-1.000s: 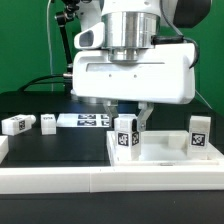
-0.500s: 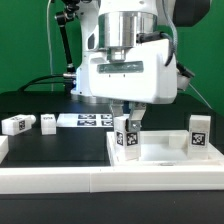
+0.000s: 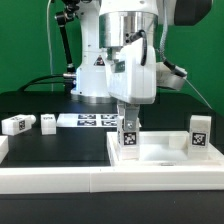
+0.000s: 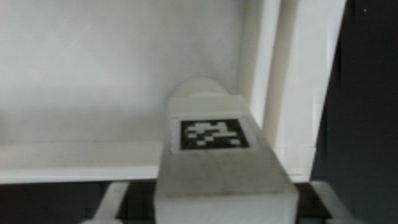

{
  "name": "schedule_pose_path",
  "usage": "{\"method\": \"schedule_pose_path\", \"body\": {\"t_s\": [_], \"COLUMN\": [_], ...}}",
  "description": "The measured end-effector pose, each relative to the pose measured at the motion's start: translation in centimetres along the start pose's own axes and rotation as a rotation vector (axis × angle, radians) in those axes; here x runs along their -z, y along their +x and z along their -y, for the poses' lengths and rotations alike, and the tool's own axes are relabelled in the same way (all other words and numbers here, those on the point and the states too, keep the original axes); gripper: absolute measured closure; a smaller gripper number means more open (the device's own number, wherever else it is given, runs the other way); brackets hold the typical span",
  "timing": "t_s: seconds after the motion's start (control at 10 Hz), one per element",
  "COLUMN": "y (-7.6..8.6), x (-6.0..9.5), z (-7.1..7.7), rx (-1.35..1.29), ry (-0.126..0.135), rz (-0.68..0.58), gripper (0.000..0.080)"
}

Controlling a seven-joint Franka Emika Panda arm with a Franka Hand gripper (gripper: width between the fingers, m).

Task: Assemble square table

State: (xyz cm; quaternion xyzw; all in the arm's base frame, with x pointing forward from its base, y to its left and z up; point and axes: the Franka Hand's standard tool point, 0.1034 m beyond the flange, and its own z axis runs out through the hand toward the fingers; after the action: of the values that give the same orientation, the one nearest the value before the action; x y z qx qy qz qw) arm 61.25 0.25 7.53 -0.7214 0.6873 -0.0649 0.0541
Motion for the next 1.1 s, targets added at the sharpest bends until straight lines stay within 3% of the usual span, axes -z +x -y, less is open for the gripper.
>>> {"method": "schedule_pose_path", "body": {"t_s": [0.3,0.5,0.6,0.7,1.1], "y": [-0.01,-0.03,-0.17,-0.37,0.03], "x": [0.02,-0.04,-0.04,0.04,0.11], "z": [0.03,0.00,-0.04,0.07,0.28], "rx": [0.011,0.052,0.114,0.273,0.700], "ry": [0.002,0.002,-0.008,-0.019,-0.014], "rz": [0.003,0.003,0.008,0.010,0.012], "gripper": [0.0508,0.0239,0.0239,0.0165,0.0151]}}
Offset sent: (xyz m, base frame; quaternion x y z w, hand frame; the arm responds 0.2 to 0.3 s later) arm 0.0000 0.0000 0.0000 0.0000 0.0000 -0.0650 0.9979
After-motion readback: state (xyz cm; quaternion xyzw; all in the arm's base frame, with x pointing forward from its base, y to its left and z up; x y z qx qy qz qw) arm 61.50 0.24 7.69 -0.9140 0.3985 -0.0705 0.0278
